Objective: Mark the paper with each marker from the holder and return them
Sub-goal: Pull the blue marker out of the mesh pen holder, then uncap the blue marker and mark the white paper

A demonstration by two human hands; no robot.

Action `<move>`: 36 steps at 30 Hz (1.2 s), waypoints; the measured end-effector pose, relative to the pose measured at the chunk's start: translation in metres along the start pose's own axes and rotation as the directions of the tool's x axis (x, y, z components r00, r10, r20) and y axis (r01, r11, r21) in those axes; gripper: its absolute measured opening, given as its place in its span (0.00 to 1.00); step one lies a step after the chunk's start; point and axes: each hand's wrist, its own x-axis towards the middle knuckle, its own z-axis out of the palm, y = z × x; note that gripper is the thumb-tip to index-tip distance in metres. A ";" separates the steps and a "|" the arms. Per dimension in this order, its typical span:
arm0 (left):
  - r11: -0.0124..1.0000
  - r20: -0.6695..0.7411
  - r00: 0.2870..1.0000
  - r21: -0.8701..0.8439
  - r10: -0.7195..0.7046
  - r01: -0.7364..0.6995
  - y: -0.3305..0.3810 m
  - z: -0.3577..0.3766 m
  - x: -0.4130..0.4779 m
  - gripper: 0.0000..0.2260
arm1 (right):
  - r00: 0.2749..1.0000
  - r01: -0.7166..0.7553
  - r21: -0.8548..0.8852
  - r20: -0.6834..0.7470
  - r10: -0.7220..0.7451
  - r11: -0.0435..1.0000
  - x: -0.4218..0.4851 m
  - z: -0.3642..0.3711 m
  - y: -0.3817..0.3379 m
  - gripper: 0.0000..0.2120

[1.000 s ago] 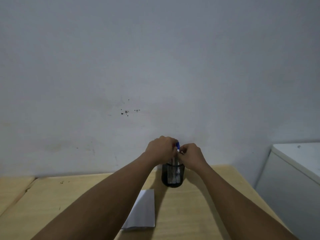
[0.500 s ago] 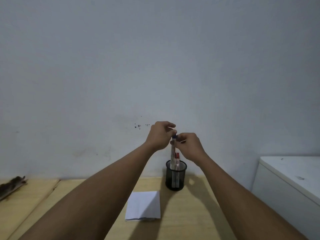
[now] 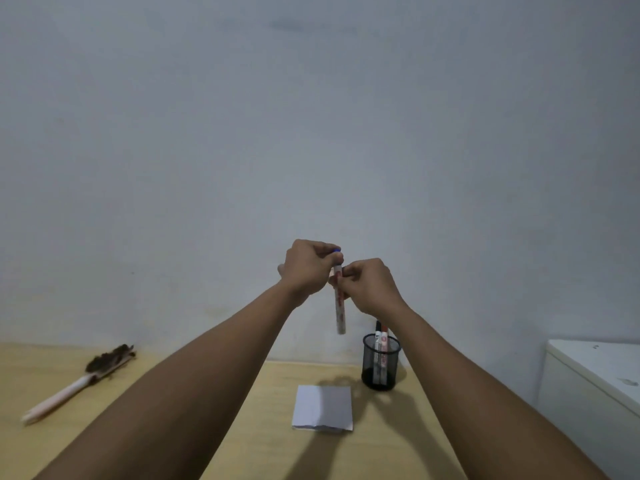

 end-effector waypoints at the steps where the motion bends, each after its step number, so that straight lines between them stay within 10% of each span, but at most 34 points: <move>1: 1.000 -0.017 1.000 0.006 -0.014 0.014 -0.006 -0.001 0.000 0.05 | 1.000 -0.011 -0.011 -0.013 0.011 1.000 -0.001 0.007 0.000 0.11; 29: 0.818 -0.044 0.943 0.486 -0.329 0.308 -0.280 0.011 -0.034 0.03 | 0.944 -0.322 0.279 0.171 0.283 0.905 0.001 0.133 0.152 0.04; 36: 0.776 0.024 0.947 0.580 -0.319 0.246 -0.283 0.011 -0.038 0.19 | 0.854 -0.504 0.708 0.322 0.408 0.495 0.006 0.139 0.153 0.10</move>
